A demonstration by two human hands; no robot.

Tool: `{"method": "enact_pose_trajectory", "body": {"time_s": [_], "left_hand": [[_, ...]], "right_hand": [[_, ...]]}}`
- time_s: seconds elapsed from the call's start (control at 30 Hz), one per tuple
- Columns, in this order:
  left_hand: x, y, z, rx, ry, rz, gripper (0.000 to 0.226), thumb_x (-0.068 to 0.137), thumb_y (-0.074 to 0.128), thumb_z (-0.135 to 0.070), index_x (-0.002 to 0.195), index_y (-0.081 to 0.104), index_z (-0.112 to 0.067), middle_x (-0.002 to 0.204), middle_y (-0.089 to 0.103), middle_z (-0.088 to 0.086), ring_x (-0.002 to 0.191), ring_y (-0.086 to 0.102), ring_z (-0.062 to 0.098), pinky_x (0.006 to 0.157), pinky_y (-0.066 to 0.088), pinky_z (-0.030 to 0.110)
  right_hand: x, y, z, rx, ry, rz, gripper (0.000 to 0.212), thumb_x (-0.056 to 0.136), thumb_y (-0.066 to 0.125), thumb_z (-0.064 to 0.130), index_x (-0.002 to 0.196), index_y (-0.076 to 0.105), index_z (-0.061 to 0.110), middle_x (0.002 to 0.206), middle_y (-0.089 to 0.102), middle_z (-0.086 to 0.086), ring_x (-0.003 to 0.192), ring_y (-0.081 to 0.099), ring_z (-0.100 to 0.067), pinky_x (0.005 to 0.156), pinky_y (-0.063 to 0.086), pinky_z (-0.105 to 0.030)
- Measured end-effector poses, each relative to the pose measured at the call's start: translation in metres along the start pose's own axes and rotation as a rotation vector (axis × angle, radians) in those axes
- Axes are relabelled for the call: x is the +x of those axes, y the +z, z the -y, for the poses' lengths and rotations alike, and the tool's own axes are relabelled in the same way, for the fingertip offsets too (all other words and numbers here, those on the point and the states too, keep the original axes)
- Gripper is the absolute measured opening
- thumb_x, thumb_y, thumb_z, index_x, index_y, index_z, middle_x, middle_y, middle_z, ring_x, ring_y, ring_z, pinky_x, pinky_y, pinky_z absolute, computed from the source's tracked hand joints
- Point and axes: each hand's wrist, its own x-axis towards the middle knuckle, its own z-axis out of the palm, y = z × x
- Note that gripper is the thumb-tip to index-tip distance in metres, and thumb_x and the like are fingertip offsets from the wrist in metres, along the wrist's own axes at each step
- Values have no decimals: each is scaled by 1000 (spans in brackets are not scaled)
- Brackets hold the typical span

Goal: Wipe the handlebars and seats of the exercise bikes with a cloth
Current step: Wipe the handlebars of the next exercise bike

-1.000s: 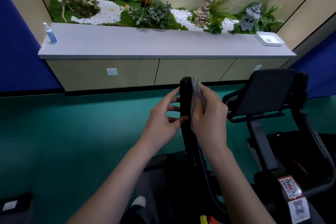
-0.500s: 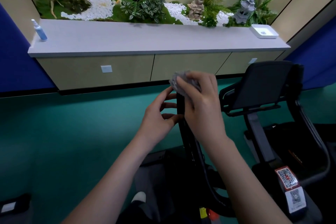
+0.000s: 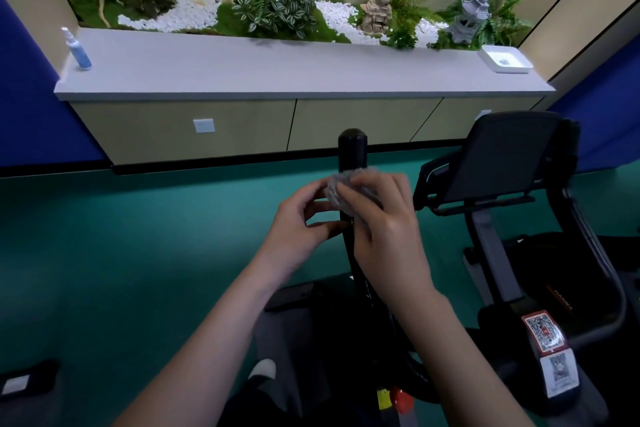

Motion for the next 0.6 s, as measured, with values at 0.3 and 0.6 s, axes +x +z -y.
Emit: {"method": "enact_pose_trajectory", "body": {"time_s": [0.3, 0.6], "left_hand": [[-5, 2, -4, -21, -30, 18, 62, 72, 64, 21, 123, 54, -13, 115, 61, 13, 95, 62, 14, 83, 55, 30], [-6, 3, -2, 27, -30, -13, 65, 70, 69, 18, 119, 55, -24, 109, 62, 5, 90, 63, 5, 80, 55, 26]], "right_hand": [[6, -16, 4, 293, 278, -199, 37, 81, 60, -15, 113, 68, 2, 110, 63, -9, 105, 61, -21, 93, 48, -25], [68, 1, 1, 342, 584, -200, 26, 92, 49, 2, 112, 66, 7, 104, 66, -7, 99, 60, -18, 84, 41, -18]]}}
